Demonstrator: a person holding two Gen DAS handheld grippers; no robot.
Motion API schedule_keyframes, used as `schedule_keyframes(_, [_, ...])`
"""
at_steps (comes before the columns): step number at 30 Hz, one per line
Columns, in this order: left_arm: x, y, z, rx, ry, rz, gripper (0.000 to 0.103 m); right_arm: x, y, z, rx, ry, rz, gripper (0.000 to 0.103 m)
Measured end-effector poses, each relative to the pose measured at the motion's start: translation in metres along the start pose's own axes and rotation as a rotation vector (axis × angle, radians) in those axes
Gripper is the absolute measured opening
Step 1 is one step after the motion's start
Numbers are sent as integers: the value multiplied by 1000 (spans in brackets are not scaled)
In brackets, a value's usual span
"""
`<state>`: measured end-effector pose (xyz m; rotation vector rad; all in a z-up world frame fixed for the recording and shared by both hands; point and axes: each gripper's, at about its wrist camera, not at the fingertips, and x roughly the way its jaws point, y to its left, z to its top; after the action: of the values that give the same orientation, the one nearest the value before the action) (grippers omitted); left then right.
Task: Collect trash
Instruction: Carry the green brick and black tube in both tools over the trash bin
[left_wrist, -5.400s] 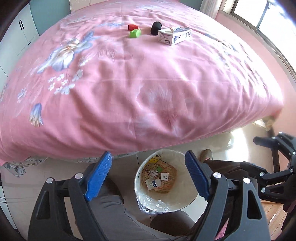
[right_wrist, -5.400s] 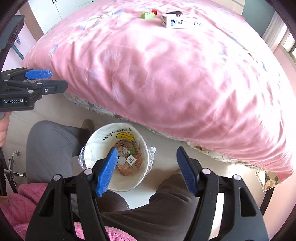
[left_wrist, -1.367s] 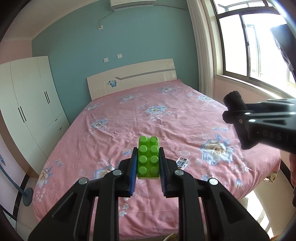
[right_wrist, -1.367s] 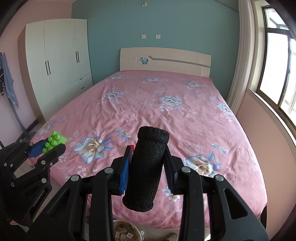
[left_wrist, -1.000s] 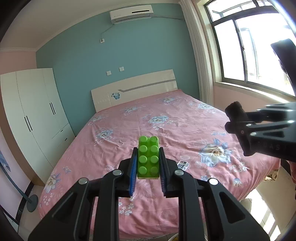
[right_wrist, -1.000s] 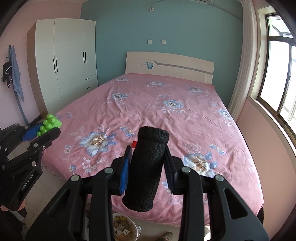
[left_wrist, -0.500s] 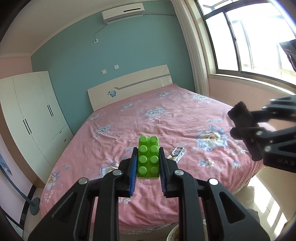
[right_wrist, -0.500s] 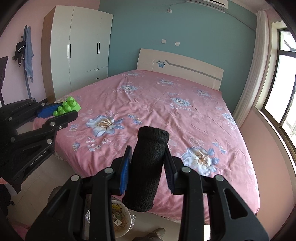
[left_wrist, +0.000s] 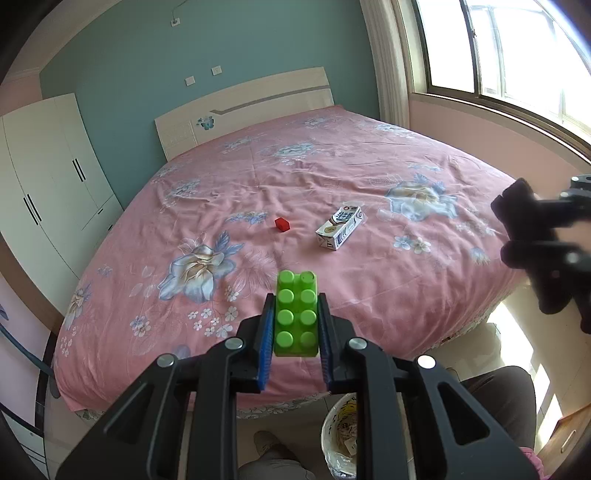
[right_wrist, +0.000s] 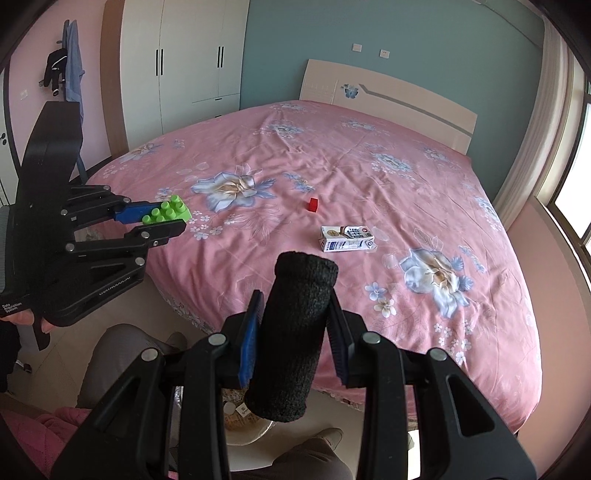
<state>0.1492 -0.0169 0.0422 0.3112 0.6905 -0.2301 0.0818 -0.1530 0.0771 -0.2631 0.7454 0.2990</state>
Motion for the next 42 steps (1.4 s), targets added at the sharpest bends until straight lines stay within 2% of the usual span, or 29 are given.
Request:
schedule_keyframes(11, [78,-15,-69,-16,218,-74,24,82,8,-54,61,166,86,35])
schedule_keyframes(28, [184,-45,-170,-80,543,-204,24,213,29,-164,203,470,250,35])
schedule_keyframes(42, [252,-62,-233,-162,752,-282,24,297,39,-239,341,671,317,35])
